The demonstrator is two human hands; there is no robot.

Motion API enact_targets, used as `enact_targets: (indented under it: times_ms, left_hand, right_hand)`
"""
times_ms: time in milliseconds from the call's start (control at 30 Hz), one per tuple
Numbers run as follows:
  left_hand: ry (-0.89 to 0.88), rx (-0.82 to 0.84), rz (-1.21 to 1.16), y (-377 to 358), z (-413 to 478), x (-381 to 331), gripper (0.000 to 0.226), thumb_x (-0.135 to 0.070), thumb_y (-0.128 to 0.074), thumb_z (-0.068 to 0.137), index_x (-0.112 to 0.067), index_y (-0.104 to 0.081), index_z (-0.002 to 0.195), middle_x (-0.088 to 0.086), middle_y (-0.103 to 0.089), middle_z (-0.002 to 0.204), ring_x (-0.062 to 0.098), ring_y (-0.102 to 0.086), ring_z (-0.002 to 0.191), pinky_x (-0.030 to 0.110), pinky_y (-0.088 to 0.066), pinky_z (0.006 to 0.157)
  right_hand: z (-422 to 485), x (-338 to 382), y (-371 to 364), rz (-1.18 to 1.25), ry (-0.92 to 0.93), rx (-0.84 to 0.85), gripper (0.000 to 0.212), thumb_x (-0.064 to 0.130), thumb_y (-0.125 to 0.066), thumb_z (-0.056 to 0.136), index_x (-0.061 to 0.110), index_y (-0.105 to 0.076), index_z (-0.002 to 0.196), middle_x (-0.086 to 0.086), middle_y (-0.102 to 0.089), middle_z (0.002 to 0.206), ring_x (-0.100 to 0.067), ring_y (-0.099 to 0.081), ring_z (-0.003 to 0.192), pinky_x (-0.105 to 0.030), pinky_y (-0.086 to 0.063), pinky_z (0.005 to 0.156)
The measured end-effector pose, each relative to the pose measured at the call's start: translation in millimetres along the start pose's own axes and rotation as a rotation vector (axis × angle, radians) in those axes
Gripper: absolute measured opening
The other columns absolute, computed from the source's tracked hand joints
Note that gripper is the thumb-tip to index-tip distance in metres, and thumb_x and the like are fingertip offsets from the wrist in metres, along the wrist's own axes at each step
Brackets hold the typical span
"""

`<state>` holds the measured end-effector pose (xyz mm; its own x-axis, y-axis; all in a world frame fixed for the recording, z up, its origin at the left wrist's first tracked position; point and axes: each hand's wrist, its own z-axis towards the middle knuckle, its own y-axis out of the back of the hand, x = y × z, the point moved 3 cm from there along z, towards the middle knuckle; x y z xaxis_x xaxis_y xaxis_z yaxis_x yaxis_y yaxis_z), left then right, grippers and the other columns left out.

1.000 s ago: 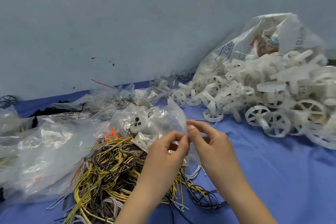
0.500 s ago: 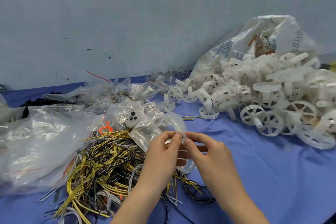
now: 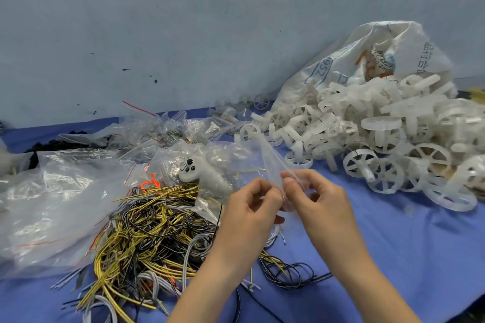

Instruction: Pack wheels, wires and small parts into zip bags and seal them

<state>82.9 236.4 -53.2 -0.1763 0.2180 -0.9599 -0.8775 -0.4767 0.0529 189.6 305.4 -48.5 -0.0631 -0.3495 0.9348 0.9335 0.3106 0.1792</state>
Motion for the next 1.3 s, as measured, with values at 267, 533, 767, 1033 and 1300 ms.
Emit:
enact_targets:
  times_ms: [267,533,767,1033,1300]
  left_hand:
    - [0.103,-0.082,-0.291,-5.8,6.1,-18.6,0.028,-0.016,-0.053,0.091,-0.020,-0.065,0.066,0.009,-0.071,0.076,0.022,-0.070,0.066,0.028,-0.056,0.059]
    - [0.325,-0.025,0.330,5.8,0.6,10.8,0.024,-0.020,-0.052,0.091,0.000,-0.054,0.078,0.007,-0.060,0.058,0.024,-0.061,0.047,0.035,-0.055,0.053]
    - [0.260,-0.061,0.783,17.1,-6.1,30.1,0.025,-0.035,-0.041,0.095,-0.016,-0.057,0.089,0.013,-0.069,0.077,0.033,-0.067,0.072,0.047,-0.056,0.071]
    - [0.140,-0.156,0.680,22.1,-5.3,23.1,0.011,-0.036,-0.045,0.096,-0.029,-0.053,0.099,0.001,-0.066,0.078,0.018,-0.066,0.070,0.040,-0.052,0.074]
    - [-0.032,-0.166,0.675,-5.0,41.5,2.0,0.009,-0.032,-0.046,0.094,-0.035,-0.052,0.100,-0.007,-0.059,0.068,0.013,-0.060,0.072,0.036,-0.047,0.064]
  right_hand:
    - [-32.3,80.1,23.8,-0.217,0.684,-0.633,0.030,0.017,-0.050,0.089,0.038,-0.062,0.107,0.012,-0.040,0.091,0.002,-0.048,0.072,-0.010,-0.037,0.065]
    - [-11.2,30.8,-12.0,-0.924,0.277,-0.172,0.025,0.022,-0.058,0.092,0.036,-0.064,0.112,0.006,-0.039,0.091,-0.021,-0.045,0.061,-0.026,-0.018,0.043]
    - [-2.6,-19.7,-28.6,-0.802,-0.010,0.164,0.030,0.040,-0.040,0.098,0.045,-0.049,0.125,0.012,-0.049,0.113,-0.020,-0.061,0.100,-0.034,-0.041,0.068]
    - [11.3,-28.3,-27.8,-0.738,-0.064,0.228,0.030,0.039,-0.041,0.096,0.039,-0.058,0.121,0.007,-0.065,0.111,-0.021,-0.059,0.105,-0.036,-0.049,0.082]
    - [27.8,-40.9,-24.5,-0.496,-0.190,0.347,0.020,0.036,-0.046,0.093,0.032,-0.066,0.094,0.003,-0.067,0.090,-0.022,-0.061,0.090,-0.032,-0.048,0.069]
